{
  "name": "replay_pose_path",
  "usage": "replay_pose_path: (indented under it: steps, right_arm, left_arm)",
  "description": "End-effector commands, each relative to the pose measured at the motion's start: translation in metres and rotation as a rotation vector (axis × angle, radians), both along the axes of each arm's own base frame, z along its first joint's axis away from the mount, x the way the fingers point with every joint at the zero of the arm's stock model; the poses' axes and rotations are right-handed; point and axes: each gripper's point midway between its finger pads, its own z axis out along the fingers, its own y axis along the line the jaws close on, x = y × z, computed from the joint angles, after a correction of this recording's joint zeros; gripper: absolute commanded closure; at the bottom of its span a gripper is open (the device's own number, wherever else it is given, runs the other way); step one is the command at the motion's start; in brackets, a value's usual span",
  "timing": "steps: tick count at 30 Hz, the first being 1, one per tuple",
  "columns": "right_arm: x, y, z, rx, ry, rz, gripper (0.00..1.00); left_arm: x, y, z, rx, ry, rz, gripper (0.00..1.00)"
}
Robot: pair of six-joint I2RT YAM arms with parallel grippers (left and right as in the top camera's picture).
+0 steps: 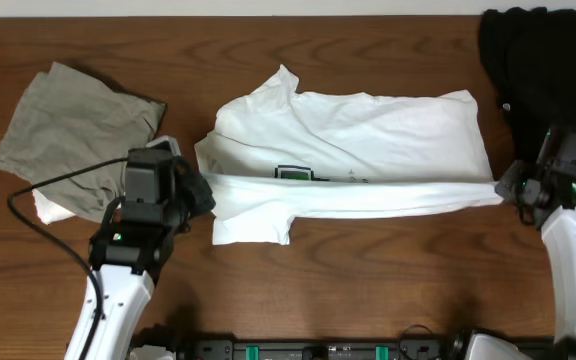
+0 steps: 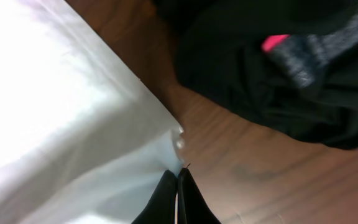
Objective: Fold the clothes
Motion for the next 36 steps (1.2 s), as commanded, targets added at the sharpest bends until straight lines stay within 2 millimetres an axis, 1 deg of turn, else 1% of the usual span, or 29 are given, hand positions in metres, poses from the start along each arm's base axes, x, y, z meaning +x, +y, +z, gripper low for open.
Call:
replay_pose_path:
  steps: [1,6,8,14,21,25,31,36]
  right_arm:
    - [0.009,0.004,-0.01,0.036,0.009,0.023,0.99]
    - [0.021,0.006,-0.025,0.041,0.022,0.057,0.99]
    - [0.029,0.011,-0.028,0.046,0.013,0.094,0.99]
    - [0.047,0.02,-0.032,0.034,-0.02,0.135,0.99]
    - [0.058,0.029,-0.044,0.034,-0.017,0.166,0.99]
    - [0.061,0.027,-0.051,0.03,-0.011,0.163,0.99]
    - [0.066,0.021,-0.059,0.011,-0.009,0.141,0.99]
    - [0.072,0.017,-0.065,-0.007,-0.015,0.129,0.99]
  left_arm:
    - [0.013,0.004,0.006,0.038,-0.035,0.008,0.94]
    - [0.026,0.005,-0.001,0.046,-0.039,0.016,0.94]
    - [0.03,0.004,-0.005,0.046,-0.034,0.015,0.94]
    - [0.039,0.003,-0.02,0.05,-0.007,0.015,0.94]
    - [0.047,0.002,-0.034,0.053,0.014,0.014,0.94]
    - [0.052,0.002,-0.042,0.06,0.024,0.019,0.94]
    - [0.057,0.017,-0.054,0.133,0.04,0.076,0.94]
    - [0.066,0.017,-0.057,0.134,0.02,0.081,0.94]
